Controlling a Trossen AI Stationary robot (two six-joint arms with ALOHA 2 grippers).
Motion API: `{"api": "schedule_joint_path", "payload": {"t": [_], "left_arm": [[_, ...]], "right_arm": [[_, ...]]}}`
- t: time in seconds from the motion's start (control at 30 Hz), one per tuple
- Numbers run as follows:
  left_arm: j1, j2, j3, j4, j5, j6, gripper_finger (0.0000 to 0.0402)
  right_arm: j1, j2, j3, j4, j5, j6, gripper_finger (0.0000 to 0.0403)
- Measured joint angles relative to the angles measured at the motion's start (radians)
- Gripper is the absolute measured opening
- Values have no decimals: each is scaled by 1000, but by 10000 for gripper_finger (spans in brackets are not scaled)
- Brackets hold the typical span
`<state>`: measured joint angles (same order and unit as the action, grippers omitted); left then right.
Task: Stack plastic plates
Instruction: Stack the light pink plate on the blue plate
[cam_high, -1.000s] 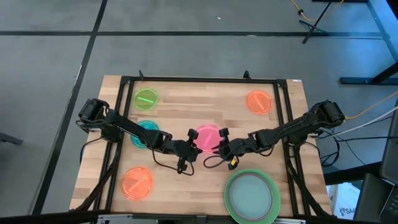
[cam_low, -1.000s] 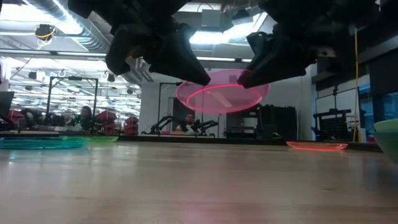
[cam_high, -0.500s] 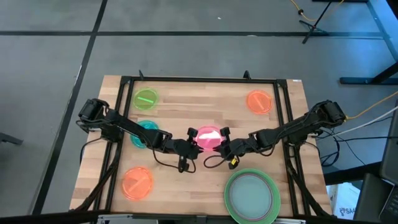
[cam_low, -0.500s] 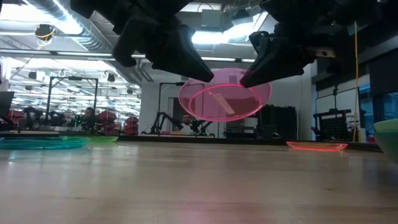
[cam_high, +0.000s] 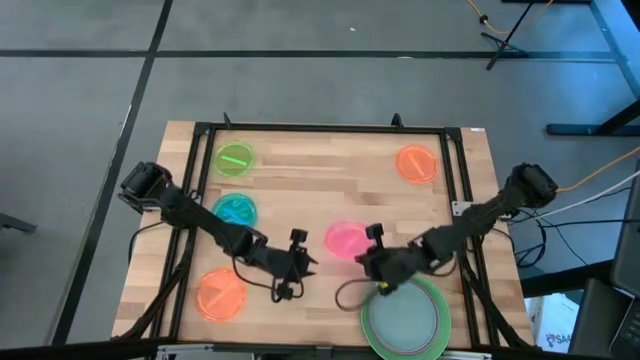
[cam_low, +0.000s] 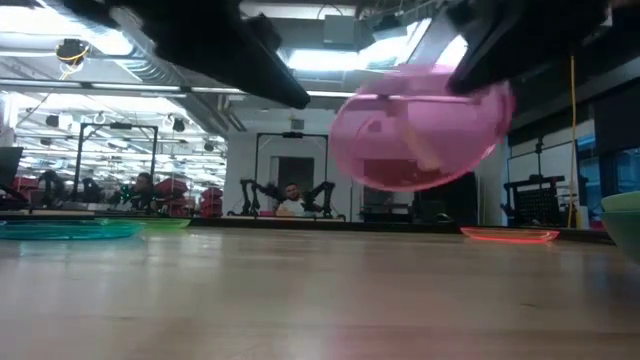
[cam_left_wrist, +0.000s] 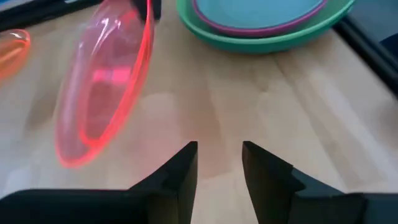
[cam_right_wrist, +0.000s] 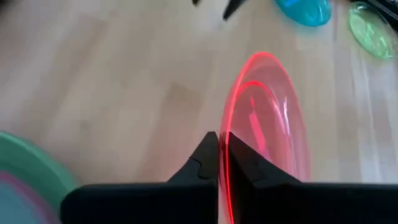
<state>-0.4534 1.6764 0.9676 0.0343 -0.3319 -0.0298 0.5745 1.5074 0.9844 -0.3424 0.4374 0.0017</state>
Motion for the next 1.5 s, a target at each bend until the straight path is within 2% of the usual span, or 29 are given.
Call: {"api": "schedule_joint_path", "payload": {"t": [0.3,0.4,0.7,0.83,1.03,1.33,1.5], "left_arm": [[-102,0,0,14,-30,-173,121],[-130,0,0,35,-52,-186,121],[-152,0,0,46,-121,-254,121],[-152,0,0,52,-123,-259,121],[-152,0,0,67,-123,-257,121],[-151,0,0,66,-129,-249,121],[-151,0,0,66,-129,-253,121]], "right_arm": [[243,0,163,-194,-4,342,4],[318,0,197,-223,-10,446,4],[501,0,216,-314,-29,914,4],[555,18,216,-358,-7,1047,4],[571,81,216,-371,26,1067,4],[567,170,215,-365,18,1077,7],[547,193,215,-363,15,1120,46]]}}
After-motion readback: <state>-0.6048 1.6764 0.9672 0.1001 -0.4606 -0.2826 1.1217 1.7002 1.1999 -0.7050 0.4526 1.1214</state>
